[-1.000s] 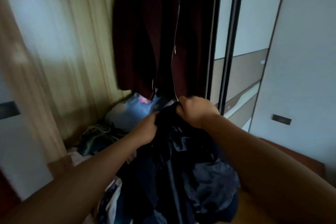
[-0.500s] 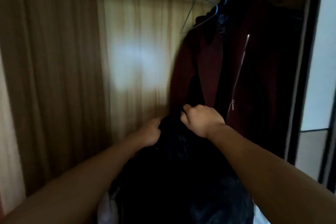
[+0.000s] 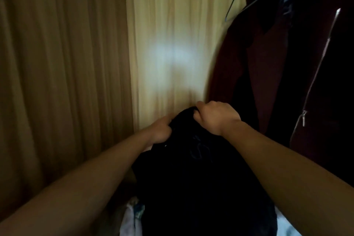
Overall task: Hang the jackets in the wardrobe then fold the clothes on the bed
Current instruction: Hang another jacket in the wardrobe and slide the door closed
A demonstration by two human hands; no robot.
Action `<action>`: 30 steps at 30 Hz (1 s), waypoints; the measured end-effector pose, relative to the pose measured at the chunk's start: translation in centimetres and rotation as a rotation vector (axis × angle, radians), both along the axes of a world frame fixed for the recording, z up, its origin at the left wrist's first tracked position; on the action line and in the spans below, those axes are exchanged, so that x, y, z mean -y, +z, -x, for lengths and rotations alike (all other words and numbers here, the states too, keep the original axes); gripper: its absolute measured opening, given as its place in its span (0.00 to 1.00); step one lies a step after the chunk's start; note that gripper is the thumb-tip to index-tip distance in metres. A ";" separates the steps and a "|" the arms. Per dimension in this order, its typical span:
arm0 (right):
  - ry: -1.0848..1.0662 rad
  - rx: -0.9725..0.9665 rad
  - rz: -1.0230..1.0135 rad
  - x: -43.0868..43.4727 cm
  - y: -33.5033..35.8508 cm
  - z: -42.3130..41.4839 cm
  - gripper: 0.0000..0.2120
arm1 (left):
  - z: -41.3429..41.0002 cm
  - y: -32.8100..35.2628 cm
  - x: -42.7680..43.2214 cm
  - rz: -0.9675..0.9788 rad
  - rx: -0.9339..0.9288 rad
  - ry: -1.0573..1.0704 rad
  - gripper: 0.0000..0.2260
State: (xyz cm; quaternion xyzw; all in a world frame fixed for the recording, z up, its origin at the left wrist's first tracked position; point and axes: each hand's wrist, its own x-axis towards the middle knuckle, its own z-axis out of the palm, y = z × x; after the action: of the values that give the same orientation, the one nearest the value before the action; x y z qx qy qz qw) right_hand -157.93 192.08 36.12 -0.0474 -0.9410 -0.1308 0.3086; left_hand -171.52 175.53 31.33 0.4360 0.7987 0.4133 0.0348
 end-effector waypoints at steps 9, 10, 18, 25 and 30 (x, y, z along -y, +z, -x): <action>0.004 0.388 0.176 -0.9 -19.9 6.5 0.15 | 2.7 -18.2 -0.4 0.227 0.172 0.054 0.14; -0.002 0.445 0.242 -0.9 -22.5 6.9 0.15 | 2.2 -20.3 -0.5 0.214 0.145 0.119 0.16; -0.086 0.641 0.218 -3.8 -35.9 5.3 0.37 | -3.8 -33.5 0.7 0.585 -0.143 0.148 0.31; 0.236 0.428 -0.121 -5.1 -34.4 2.1 0.31 | -1.3 -31.6 -0.9 0.681 -0.345 0.321 0.22; 0.156 0.311 -0.148 -6.6 -32.8 -0.3 0.21 | 1.8 -26.8 -1.1 0.422 -0.107 0.377 0.25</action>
State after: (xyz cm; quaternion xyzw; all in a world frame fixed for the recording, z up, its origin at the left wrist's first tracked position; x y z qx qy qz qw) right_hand -157.68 198.69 3.36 0.0695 -0.9659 -0.1809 0.1714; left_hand -173.32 176.60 4.52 0.2840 0.9348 0.2135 0.0053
